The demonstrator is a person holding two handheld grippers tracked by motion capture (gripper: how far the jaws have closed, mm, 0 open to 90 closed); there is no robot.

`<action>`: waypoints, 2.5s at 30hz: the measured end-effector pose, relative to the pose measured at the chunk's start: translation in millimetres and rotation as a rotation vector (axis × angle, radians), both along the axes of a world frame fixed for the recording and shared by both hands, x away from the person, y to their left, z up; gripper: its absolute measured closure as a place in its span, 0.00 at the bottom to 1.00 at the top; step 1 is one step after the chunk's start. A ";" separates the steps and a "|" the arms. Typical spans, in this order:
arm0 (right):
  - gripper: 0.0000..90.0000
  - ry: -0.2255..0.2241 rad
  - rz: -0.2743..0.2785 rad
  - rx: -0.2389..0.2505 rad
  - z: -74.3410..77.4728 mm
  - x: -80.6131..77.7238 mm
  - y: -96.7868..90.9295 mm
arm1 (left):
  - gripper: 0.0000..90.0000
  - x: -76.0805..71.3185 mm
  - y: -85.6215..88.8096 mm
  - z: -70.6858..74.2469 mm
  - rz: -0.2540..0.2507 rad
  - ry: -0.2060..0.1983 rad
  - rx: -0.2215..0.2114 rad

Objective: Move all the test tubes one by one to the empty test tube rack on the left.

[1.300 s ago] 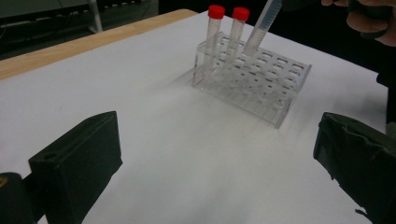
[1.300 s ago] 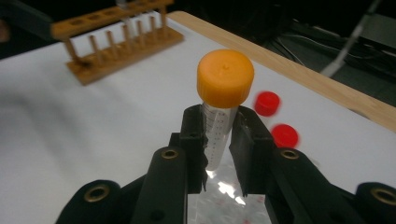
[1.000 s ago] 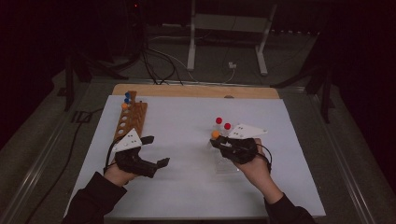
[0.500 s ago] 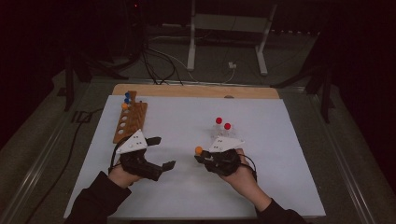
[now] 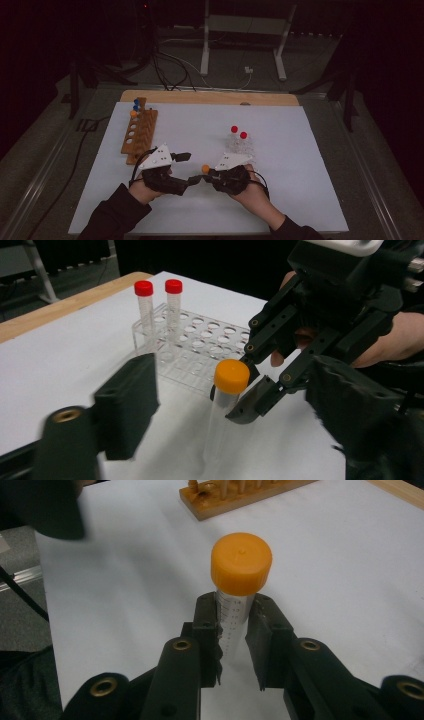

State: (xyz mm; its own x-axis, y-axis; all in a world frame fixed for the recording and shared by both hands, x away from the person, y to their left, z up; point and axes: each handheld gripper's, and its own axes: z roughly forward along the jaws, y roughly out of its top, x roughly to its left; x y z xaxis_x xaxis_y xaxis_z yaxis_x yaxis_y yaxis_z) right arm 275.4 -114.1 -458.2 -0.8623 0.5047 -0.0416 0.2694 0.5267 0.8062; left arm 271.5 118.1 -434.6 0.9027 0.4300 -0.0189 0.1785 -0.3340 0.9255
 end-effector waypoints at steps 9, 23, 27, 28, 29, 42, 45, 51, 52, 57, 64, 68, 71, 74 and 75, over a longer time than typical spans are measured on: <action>0.84 0.006 0.010 0.000 0.5 -1.6 1.3 | 0.57 5.9 -17.5 -7.7 0.001 -0.007 0.059; 0.82 0.002 0.007 0.031 4.7 -1.2 -3.0 | 0.80 8.9 -20.8 -6.0 -0.021 -0.027 0.056; 0.71 -0.005 0.005 0.056 8.5 -1.8 -5.9 | 0.80 11.3 -15.7 -1.3 0.003 -0.040 0.057; 0.69 -0.006 0.005 0.060 9.3 -1.9 -6.7 | 0.80 12.8 -12.6 0.2 0.016 -0.040 0.059; 0.65 -0.010 0.002 0.069 10.9 -2.0 -8.3 | 0.80 13.6 -10.4 1.2 0.024 -0.041 0.059; 0.15 -0.034 -0.043 0.111 19.8 -1.8 -14.4 | 0.80 35.0 50.1 28.0 0.232 -0.075 0.050; 0.07 -0.034 -0.058 0.119 20.6 -1.1 -15.4 | 0.80 40.5 63.1 32.5 0.275 -0.080 0.051; 0.01 -0.030 -0.068 0.140 22.1 1.3 -20.1 | 0.80 50.6 85.3 42.5 0.356 -0.098 0.052; 0.00 -0.026 -0.061 0.145 22.2 1.2 -20.9 | 0.80 52.2 88.4 44.1 0.371 -0.103 0.052; 0.00 -0.023 -0.051 0.157 23.8 1.7 -23.6 | 0.80 60.4 104.1 51.4 0.421 -0.106 0.040; 0.00 -0.027 -0.050 0.160 24.6 2.2 -25.9 | 0.80 72.5 121.4 56.4 0.497 -0.118 0.019; 0.00 -0.032 -0.050 0.159 25.0 2.1 -26.2 | 0.80 79.8 130.9 58.9 0.530 -0.112 0.006; 0.00 -0.035 -0.051 0.160 25.1 2.3 -26.9 | 0.80 85.3 136.9 59.2 0.567 -0.119 0.008; 0.00 -0.033 -0.052 0.165 25.4 2.4 -27.5 | 0.80 90.7 141.7 59.3 0.605 -0.127 0.001; 0.00 -0.032 -0.050 0.166 25.6 2.3 -27.6 | 0.80 92.7 143.3 59.2 0.615 -0.128 -0.003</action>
